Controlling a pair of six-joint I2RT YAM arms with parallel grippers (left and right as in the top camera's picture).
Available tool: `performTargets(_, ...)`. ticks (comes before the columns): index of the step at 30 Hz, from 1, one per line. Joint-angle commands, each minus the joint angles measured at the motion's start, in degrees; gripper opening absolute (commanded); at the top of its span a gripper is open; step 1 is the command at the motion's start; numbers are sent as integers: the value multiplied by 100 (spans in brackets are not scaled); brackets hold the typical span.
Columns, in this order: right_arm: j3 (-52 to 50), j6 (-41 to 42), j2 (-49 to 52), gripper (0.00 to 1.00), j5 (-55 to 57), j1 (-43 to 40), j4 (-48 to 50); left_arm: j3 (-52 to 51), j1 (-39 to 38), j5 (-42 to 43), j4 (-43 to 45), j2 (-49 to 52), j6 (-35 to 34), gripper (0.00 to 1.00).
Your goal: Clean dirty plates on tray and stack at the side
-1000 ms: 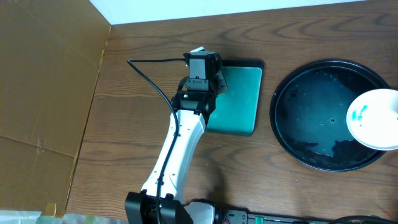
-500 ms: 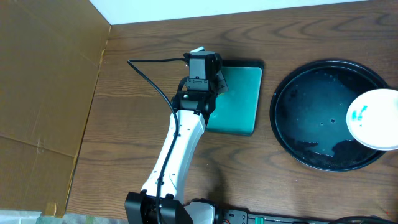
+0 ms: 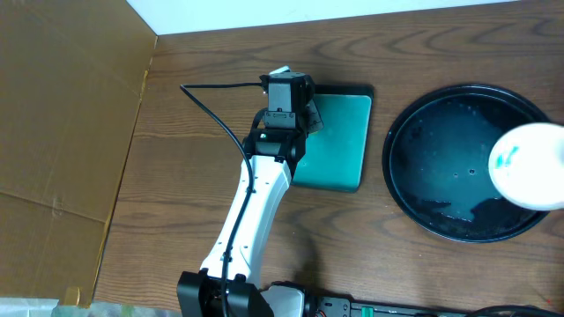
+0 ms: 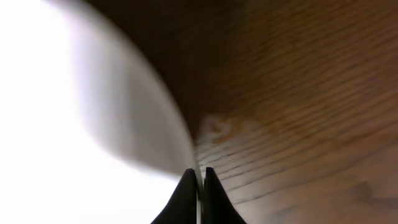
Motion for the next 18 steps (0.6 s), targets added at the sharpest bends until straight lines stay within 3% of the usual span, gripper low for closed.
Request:
performTargets(1, 57, -42, 26, 1, -177, 4, -4, -2, 24, -50, 17, 0, -31, 8)
performTargets(7, 452, -466, 24, 1, -1829, 9, 2, -2, 24, -46, 15, 2, -33, 7)
performTargets(11, 494, -461, 26, 1, -3136, 46, 555, -2, 24, 199, 37, 0, -31, 7)
performTargets(18, 485, -461, 96, 1, -3156, 476, 1064, -2, 20, 1040, 334, 0, -26, 7)
